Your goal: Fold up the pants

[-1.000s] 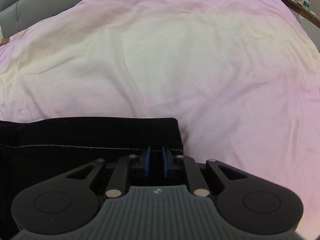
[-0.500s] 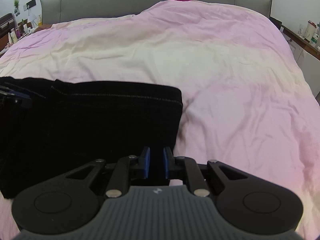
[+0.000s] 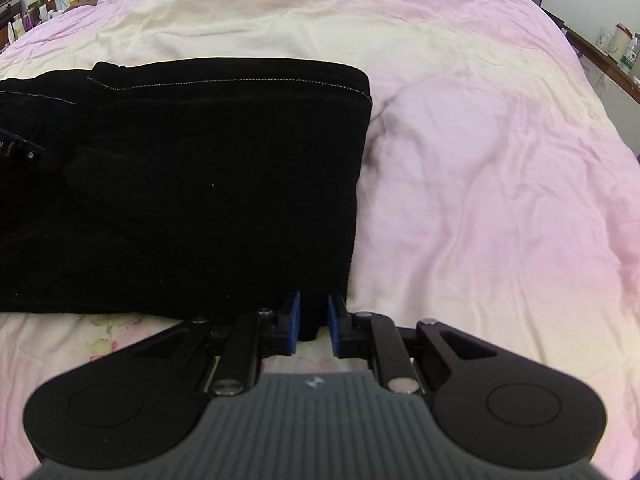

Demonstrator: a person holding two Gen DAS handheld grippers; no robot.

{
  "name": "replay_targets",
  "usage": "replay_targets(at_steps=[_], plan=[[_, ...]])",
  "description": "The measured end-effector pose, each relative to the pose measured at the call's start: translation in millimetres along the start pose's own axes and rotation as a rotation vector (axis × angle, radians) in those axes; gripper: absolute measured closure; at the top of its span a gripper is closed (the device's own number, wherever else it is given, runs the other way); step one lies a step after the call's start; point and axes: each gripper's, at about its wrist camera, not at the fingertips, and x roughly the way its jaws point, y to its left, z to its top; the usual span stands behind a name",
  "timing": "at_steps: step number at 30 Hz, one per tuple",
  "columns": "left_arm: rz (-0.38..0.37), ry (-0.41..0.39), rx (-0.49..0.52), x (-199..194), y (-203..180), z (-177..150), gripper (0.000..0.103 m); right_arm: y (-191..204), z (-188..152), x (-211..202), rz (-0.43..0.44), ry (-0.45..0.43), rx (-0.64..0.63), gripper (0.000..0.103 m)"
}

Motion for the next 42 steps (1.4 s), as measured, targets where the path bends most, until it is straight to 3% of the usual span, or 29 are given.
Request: replay_targets(at_steps=[7, 10, 16, 19, 24, 32, 37, 42], plan=[[0.021, -0.120, -0.068, -78, 46, -31, 0.056, 22, 6, -44, 0.020, -0.067, -0.049, 0.090], [0.061, -0.167, -0.115, -114, 79, -42, 0.040, 42, 12, -57, 0.030, -0.092, -0.097, 0.087], [0.132, -0.239, -0.353, -162, 175, -65, 0.028, 84, 29, -66, 0.083, -0.113, -0.169, 0.075], [0.140, -0.253, -0.407, -171, 216, -76, 0.023, 104, 41, -61, 0.116, -0.106, -0.221, 0.067], [0.014, -0.204, -0.473, -163, 279, -78, 0.016, 143, 65, -43, 0.114, -0.074, -0.335, 0.062], [-0.208, -0.059, -0.527, -93, 344, -59, 0.016, 174, 104, -2, 0.055, -0.040, -0.423, 0.061], [-0.362, -0.002, -0.505, -58, 366, -47, 0.013, 175, 125, 21, 0.072, -0.026, -0.431, 0.061], [-0.412, 0.042, -0.414, -32, 362, -32, 0.017, 178, 143, 45, 0.135, 0.005, -0.468, 0.063]])
